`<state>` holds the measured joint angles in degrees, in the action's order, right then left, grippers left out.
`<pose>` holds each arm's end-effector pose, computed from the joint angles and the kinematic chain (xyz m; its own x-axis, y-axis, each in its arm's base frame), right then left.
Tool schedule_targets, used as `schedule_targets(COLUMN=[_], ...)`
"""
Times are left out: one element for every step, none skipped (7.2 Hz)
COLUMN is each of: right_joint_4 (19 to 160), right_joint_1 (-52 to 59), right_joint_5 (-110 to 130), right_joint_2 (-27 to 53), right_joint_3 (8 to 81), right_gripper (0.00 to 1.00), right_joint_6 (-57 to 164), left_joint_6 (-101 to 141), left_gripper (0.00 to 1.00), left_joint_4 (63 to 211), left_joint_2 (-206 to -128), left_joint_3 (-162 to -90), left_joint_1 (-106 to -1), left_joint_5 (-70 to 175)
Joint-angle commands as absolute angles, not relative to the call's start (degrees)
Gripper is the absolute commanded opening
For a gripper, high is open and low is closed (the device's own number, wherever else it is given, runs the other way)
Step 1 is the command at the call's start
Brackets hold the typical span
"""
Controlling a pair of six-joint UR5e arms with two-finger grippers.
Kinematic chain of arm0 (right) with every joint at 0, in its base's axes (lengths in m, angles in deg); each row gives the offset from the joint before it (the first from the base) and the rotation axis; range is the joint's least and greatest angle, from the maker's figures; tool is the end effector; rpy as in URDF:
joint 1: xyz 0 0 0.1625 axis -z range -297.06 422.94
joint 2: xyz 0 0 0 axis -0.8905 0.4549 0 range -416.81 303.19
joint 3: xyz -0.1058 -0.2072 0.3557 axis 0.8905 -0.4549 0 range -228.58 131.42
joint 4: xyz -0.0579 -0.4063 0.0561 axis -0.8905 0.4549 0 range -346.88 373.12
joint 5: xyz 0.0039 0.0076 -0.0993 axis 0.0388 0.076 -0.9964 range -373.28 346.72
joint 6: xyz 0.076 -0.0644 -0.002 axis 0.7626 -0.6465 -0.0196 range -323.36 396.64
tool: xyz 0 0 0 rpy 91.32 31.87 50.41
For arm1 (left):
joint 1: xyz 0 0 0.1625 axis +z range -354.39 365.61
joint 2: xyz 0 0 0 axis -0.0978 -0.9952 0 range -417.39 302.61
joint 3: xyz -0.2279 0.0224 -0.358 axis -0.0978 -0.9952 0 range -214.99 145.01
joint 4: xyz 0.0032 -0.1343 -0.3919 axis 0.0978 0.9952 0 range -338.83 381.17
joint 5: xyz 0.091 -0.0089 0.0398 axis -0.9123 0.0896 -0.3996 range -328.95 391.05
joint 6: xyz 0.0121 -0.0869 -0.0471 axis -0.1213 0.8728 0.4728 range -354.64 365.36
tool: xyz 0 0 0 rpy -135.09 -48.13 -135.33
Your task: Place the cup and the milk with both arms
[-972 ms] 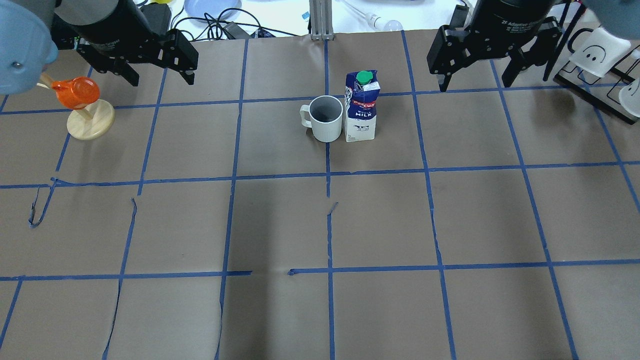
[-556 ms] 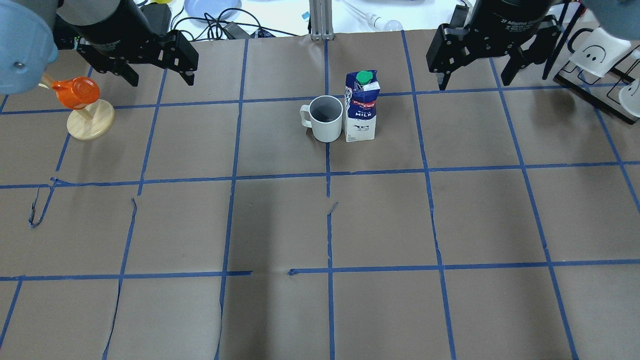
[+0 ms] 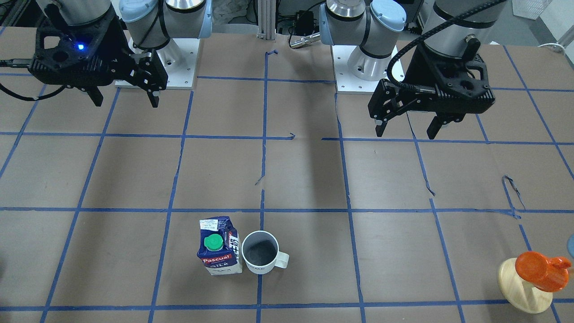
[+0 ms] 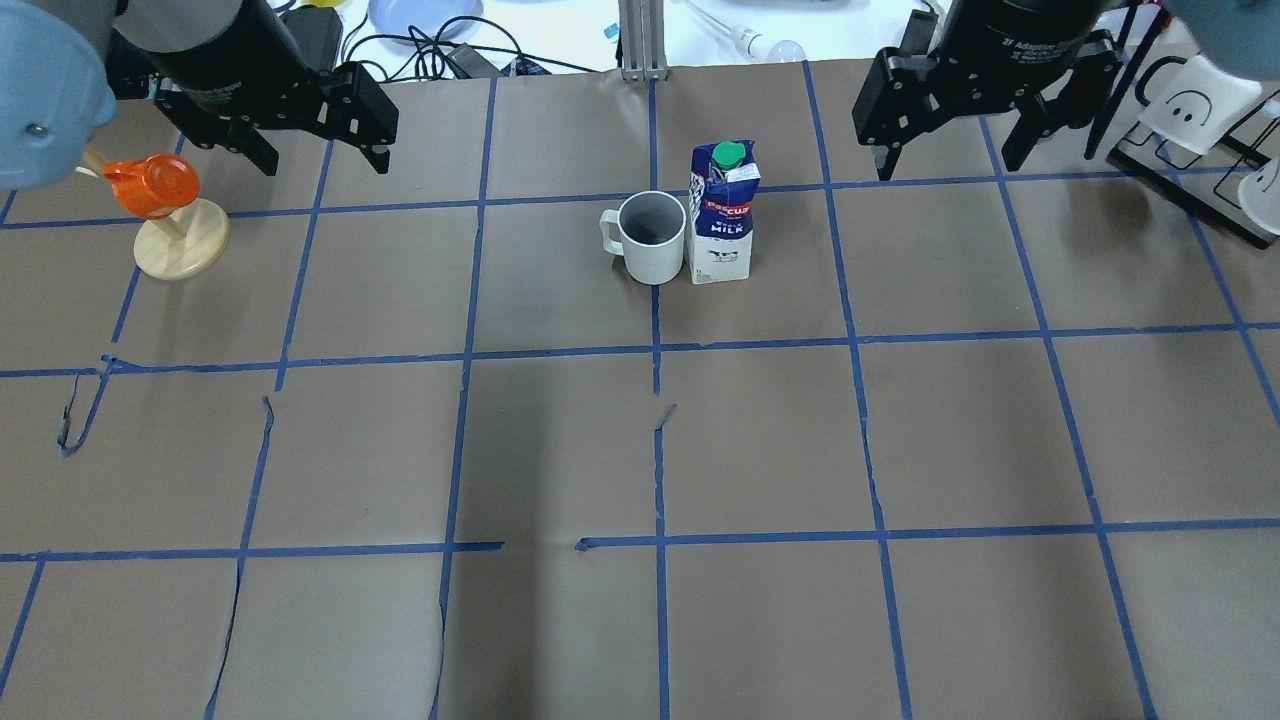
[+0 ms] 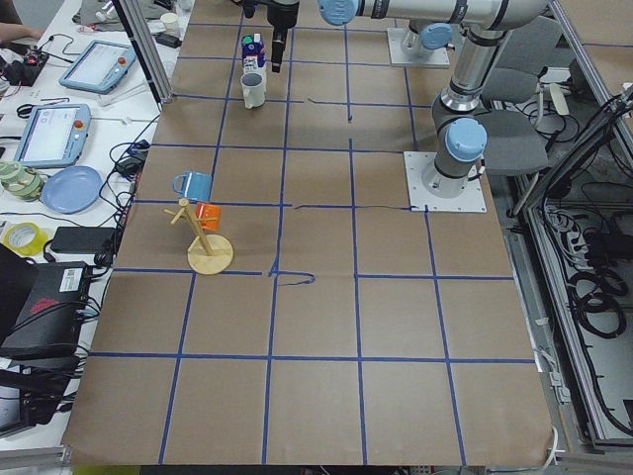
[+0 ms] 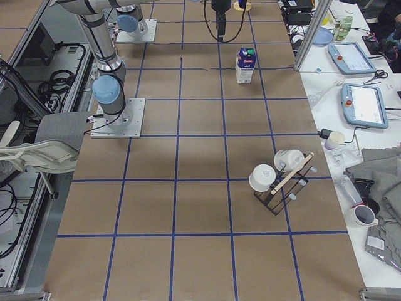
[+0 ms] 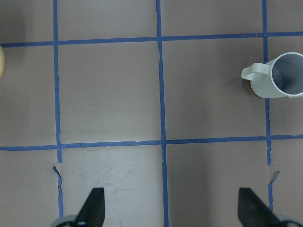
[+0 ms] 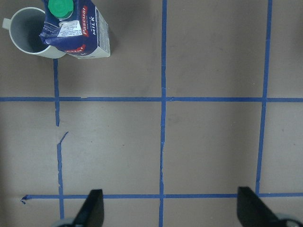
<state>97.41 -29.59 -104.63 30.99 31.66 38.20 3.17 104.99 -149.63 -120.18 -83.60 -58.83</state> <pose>0.1533 -0.5017 0.5424 -0.9996 -0.0162 0.0227 -0.0169 0.9993 -0.0328 -0.1263 -0.5239 0.5215 -0.9997 0.0243 -0.0036 0.0246 0.9881 -0.1521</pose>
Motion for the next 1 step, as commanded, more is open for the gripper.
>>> schedule_targets(right_joint_4=[97.4], right_joint_1=[-29.7], right_joint_5=[-104.8], right_joint_2=[31.0], right_joint_3=[31.7], right_gripper=[1.0], right_joint_6=[38.2], left_joint_6=[4.8], left_gripper=[1.0], left_joint_4=[107.5], left_joint_2=[-149.4], left_joint_3=[-119.8], left_joint_1=[-83.6], left_joint_5=[-58.9])
